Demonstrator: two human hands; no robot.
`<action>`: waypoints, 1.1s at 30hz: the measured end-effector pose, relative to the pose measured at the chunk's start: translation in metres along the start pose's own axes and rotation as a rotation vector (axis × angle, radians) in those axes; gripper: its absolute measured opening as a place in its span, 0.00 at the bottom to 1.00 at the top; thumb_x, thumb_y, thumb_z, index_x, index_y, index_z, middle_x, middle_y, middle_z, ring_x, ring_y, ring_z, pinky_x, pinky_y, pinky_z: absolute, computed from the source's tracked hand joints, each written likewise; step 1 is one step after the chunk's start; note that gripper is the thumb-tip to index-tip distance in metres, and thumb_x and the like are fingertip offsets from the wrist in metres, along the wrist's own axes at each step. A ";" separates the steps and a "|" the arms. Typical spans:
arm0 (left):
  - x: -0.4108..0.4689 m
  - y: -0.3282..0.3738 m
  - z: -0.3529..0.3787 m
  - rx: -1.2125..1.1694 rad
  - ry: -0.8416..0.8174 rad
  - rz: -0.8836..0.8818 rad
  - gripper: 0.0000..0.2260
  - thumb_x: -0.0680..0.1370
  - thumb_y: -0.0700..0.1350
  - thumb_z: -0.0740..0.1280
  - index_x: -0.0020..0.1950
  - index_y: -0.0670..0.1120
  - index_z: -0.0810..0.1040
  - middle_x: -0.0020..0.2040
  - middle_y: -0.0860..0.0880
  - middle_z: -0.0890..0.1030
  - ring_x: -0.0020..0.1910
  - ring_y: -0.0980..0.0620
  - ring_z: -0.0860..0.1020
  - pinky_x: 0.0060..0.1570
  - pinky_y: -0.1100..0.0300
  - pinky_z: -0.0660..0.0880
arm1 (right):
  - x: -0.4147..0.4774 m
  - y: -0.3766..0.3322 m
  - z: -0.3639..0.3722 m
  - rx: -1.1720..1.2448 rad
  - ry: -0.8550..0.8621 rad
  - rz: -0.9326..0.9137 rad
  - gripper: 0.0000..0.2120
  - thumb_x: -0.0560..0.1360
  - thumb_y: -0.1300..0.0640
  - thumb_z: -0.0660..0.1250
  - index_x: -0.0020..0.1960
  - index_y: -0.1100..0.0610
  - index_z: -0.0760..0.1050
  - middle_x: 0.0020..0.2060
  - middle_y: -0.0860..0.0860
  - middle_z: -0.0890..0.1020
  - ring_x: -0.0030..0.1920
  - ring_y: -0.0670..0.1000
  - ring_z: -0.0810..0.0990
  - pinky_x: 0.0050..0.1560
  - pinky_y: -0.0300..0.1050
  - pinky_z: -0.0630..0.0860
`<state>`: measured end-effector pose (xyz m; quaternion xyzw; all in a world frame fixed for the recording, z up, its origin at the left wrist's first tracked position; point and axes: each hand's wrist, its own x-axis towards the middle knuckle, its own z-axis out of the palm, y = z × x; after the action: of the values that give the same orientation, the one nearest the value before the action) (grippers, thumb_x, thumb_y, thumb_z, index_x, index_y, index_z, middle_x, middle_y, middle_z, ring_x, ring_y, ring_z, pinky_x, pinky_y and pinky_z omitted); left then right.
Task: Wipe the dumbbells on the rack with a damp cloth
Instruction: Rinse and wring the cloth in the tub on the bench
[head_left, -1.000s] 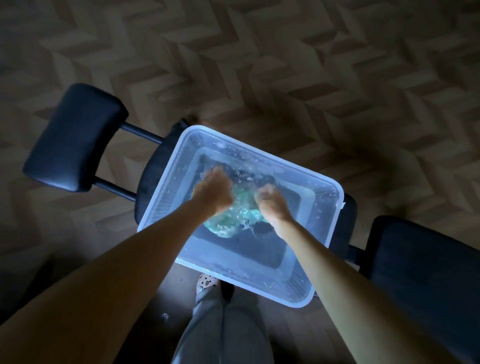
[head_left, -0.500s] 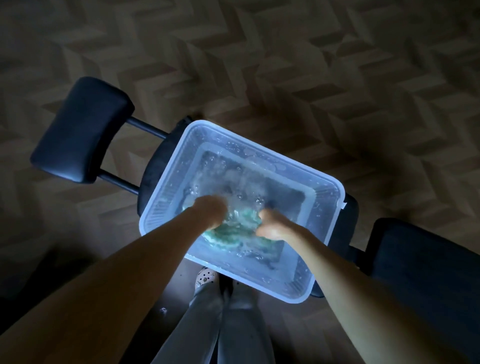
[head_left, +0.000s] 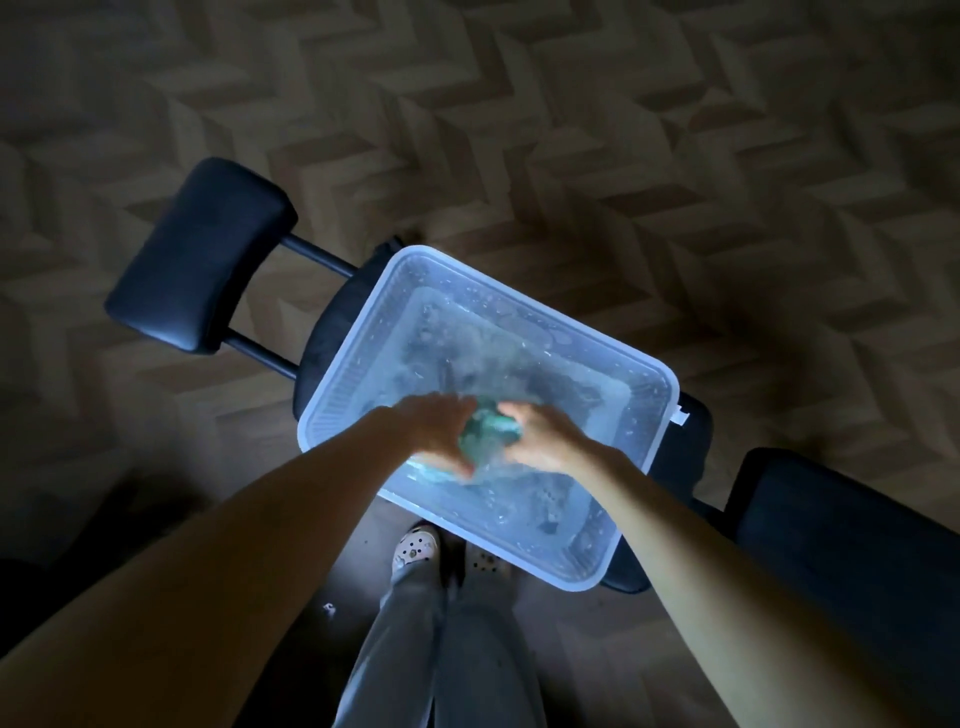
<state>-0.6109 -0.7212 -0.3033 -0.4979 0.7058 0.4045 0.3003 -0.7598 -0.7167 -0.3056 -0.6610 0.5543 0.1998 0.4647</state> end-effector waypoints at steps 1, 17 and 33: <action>0.002 -0.001 0.004 0.073 -0.039 -0.026 0.28 0.71 0.51 0.72 0.66 0.44 0.66 0.61 0.44 0.74 0.60 0.45 0.74 0.55 0.55 0.70 | 0.000 0.001 0.004 -0.044 -0.083 -0.009 0.31 0.74 0.61 0.65 0.74 0.53 0.61 0.71 0.54 0.69 0.68 0.55 0.70 0.62 0.41 0.68; 0.001 -0.008 0.019 0.285 -0.180 -0.062 0.16 0.78 0.33 0.54 0.65 0.35 0.70 0.66 0.39 0.71 0.64 0.42 0.71 0.61 0.54 0.68 | 0.010 0.004 0.020 -0.220 -0.164 0.177 0.18 0.80 0.61 0.54 0.69 0.62 0.67 0.66 0.61 0.72 0.63 0.59 0.74 0.52 0.44 0.72; 0.002 -0.010 0.021 0.015 0.188 -0.128 0.26 0.77 0.32 0.58 0.73 0.47 0.59 0.70 0.40 0.63 0.64 0.40 0.72 0.59 0.53 0.70 | 0.008 -0.007 0.024 0.127 -0.092 0.156 0.14 0.72 0.54 0.68 0.52 0.61 0.71 0.48 0.56 0.76 0.51 0.54 0.76 0.39 0.41 0.72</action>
<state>-0.6015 -0.7059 -0.3176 -0.5754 0.7007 0.3307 0.2618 -0.7454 -0.7015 -0.3207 -0.5753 0.5938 0.2298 0.5134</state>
